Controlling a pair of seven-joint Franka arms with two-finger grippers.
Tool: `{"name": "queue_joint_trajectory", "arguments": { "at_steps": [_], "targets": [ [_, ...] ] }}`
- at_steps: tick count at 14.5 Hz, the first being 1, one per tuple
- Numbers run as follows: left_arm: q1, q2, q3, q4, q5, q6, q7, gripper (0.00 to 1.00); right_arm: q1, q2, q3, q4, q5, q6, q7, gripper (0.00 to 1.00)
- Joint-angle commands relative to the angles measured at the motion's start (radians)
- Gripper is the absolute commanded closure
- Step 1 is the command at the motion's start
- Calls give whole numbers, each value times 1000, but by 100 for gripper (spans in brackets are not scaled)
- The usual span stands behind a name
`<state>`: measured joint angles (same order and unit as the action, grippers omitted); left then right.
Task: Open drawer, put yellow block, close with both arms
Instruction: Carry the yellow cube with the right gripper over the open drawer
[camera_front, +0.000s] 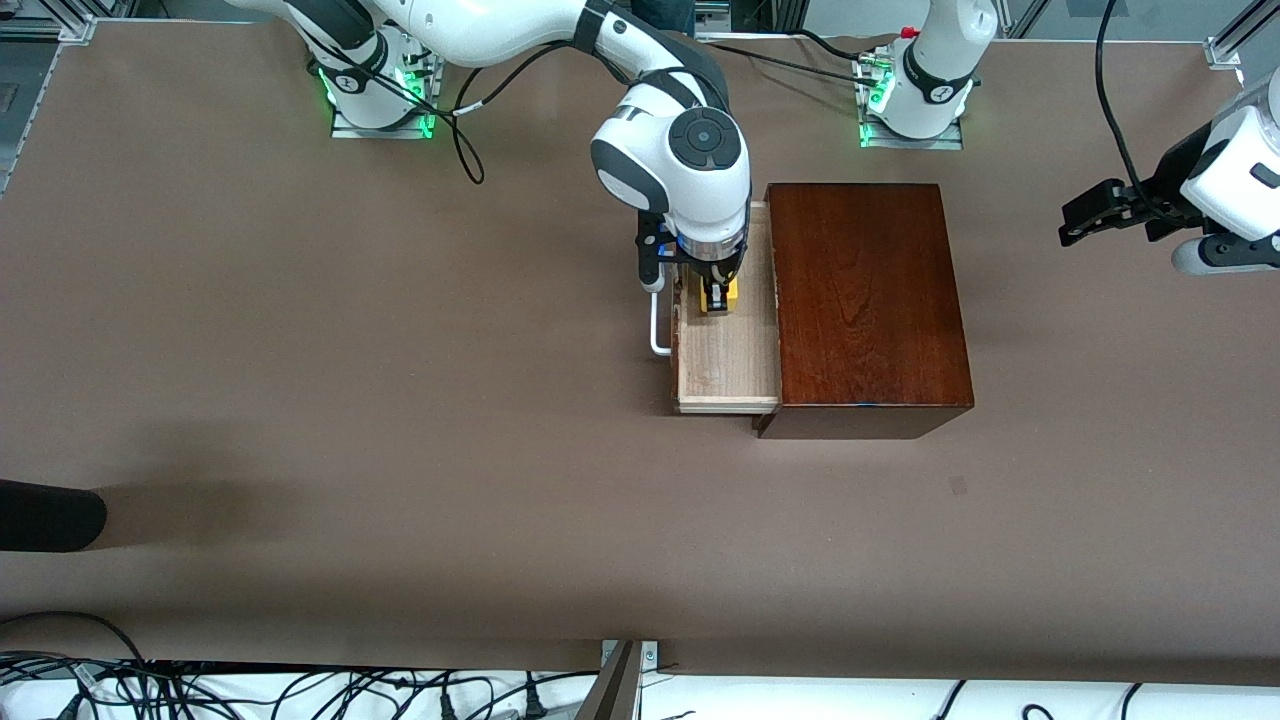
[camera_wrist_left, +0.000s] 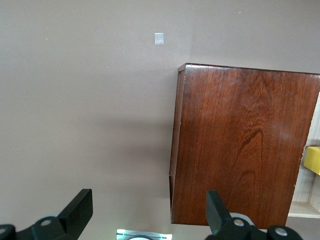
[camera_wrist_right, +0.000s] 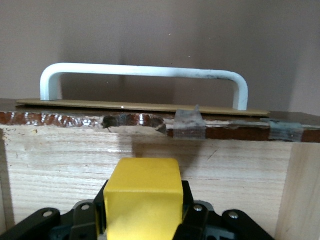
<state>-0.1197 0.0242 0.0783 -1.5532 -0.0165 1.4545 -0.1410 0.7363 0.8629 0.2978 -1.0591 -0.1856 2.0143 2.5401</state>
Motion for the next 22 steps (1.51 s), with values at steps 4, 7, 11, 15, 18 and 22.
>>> {"name": "queue_joint_trajectory", "arguments": {
  "at_steps": [4, 7, 11, 15, 18, 22],
  "targets": [
    [8, 20, -6, 28, 23, 3, 11, 0, 45, 41, -28, 44, -18, 15, 32, 100],
    [8, 20, -6, 28, 23, 4, 11, 0, 41, 56, -28, 42, -9, 47, 29, 100],
    [8, 22, -6, 28, 23, 4, 11, 0, 38, 59, -28, 41, -9, 49, 26, 75],
    [8, 22, -6, 28, 23, 9, 11, 0, 40, 56, -28, 42, -9, 43, 31, 0],
    [8, 22, -6, 28, 23, 9, 11, 0, 37, 56, -26, 42, -8, 43, 31, 0],
    [8, 22, -6, 30, 20, 18, 6, 0, 32, 54, -28, 42, -6, 43, 31, 0]
  ]
}}
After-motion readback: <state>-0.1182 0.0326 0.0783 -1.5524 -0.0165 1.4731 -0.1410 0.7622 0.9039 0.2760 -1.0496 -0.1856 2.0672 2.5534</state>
